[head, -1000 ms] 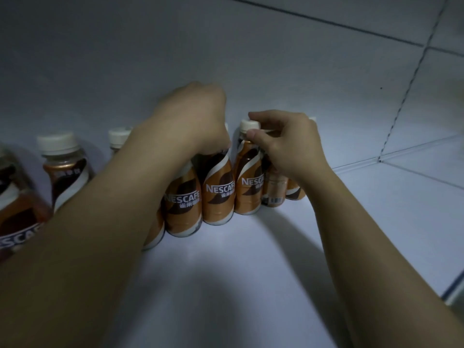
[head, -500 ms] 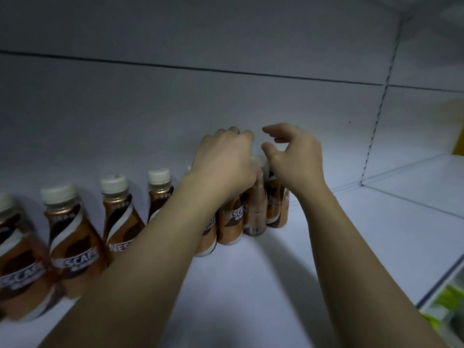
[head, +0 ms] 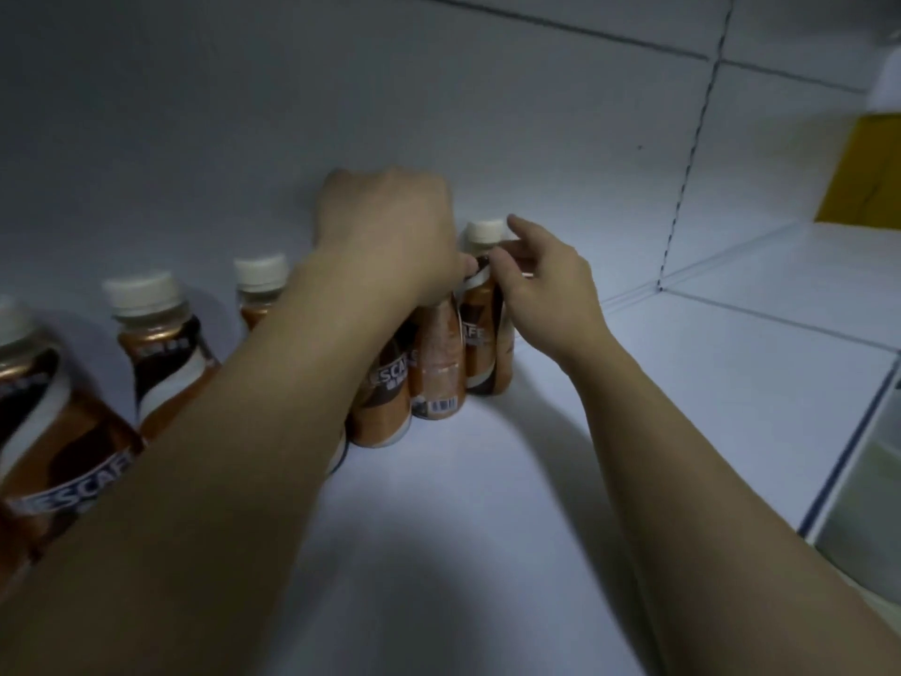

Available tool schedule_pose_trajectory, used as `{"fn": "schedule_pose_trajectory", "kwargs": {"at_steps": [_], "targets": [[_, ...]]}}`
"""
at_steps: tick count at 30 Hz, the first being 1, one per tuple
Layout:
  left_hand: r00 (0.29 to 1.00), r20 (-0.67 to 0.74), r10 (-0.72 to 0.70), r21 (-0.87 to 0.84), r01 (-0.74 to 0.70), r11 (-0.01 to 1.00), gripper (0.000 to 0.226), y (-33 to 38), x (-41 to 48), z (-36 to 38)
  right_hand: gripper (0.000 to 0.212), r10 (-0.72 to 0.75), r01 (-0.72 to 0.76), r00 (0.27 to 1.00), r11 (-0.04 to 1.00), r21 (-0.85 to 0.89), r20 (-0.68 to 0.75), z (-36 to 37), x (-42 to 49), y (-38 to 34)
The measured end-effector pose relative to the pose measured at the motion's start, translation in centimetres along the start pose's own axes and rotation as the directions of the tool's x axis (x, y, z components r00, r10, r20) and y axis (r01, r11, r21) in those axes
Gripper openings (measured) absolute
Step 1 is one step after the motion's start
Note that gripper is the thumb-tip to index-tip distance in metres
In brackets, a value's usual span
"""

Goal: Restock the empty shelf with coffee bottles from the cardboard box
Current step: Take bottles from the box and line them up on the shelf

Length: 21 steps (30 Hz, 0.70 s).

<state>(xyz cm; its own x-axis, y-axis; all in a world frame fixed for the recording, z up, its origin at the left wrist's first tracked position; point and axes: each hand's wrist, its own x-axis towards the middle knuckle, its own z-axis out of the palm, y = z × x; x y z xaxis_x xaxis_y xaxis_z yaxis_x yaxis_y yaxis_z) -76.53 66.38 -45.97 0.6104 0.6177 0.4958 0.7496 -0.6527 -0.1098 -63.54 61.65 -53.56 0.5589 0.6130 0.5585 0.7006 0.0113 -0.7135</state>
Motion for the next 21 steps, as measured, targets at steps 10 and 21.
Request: {"fn": "schedule_pose_trajectory", "kwargs": {"at_steps": [10,21], "targets": [[0.995,-0.057,0.079,-0.117,-0.085,0.99,0.026,-0.3,-0.1,0.1,0.046,-0.039,0.04,0.999,0.998,-0.048,0.02,0.0,-0.1,0.5],[0.988,0.106,0.116,-0.298,-0.08,0.951,0.041,-1.2,-0.6,-0.3,0.033,-0.004,0.005,1.0,1.0,-0.02,0.019,-1.1,-0.9,0.7]]}}
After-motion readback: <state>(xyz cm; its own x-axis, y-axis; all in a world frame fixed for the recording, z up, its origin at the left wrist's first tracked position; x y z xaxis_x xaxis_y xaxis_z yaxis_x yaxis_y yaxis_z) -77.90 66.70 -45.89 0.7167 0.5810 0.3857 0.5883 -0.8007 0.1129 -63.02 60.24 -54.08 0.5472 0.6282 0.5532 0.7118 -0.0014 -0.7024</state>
